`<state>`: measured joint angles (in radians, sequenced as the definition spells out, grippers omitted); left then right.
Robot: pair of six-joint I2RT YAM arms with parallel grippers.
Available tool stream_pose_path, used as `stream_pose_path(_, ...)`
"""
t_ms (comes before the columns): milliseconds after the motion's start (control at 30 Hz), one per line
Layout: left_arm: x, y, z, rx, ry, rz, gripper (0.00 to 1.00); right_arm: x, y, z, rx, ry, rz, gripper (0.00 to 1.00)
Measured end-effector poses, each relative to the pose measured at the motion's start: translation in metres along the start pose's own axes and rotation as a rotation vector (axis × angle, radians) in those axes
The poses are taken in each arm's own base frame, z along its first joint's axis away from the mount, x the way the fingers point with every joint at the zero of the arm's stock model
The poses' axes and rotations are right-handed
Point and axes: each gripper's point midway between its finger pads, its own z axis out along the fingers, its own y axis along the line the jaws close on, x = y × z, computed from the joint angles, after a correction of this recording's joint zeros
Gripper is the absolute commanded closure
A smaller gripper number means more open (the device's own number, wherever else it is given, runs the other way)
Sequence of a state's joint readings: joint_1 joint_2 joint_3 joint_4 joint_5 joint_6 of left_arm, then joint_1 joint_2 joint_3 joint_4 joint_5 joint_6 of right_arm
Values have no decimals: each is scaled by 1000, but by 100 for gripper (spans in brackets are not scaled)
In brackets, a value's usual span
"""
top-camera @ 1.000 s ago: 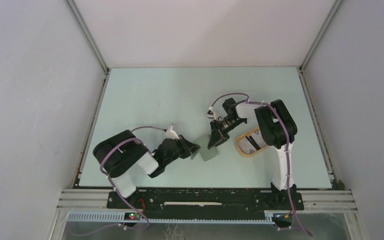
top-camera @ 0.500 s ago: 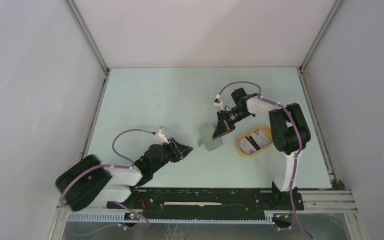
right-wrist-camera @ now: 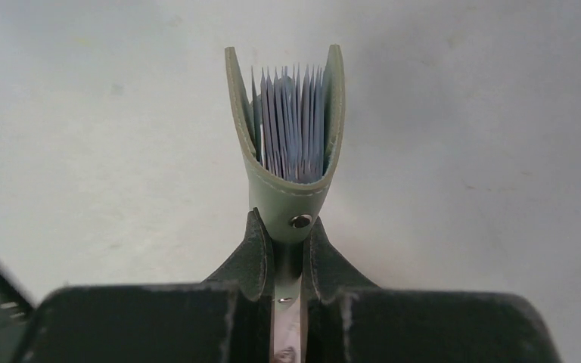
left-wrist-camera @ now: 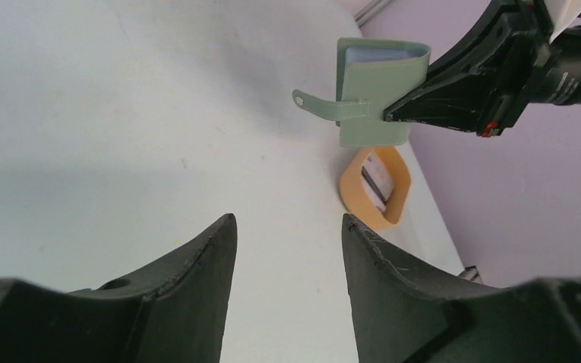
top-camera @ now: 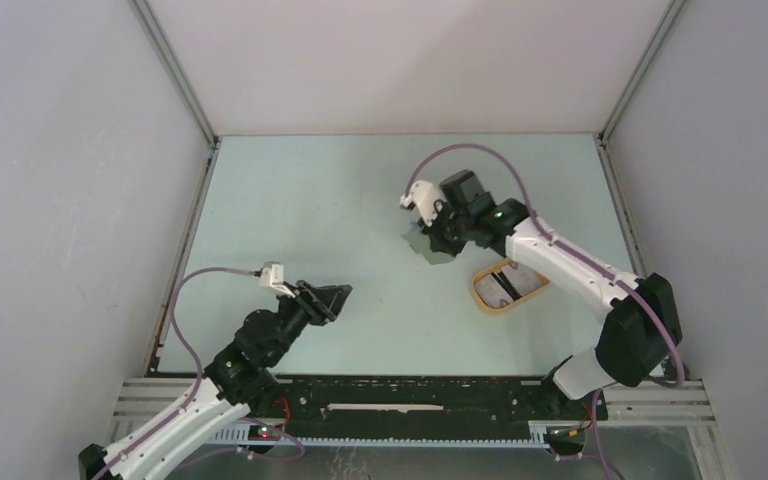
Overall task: Put the credit cards into the card holder
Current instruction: Close the card holder at the center of the board.
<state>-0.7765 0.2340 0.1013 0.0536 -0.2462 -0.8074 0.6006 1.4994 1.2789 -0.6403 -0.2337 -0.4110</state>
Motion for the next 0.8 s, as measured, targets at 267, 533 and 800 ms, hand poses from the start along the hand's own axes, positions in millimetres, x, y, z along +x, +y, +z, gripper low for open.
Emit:
stream_pose_path(267, 18, 22, -7, -80, 70, 32, 41, 66, -25, 36, 317, 281, -242, 100)
stream_pose_path(533, 29, 31, -6, -113, 118, 45, 41, 90, 16, 62, 255, 404, -420, 100)
stream_pose_path(800, 30, 30, -6, -102, 117, 41, 41, 93, 29, 67, 235, 438, -484, 83)
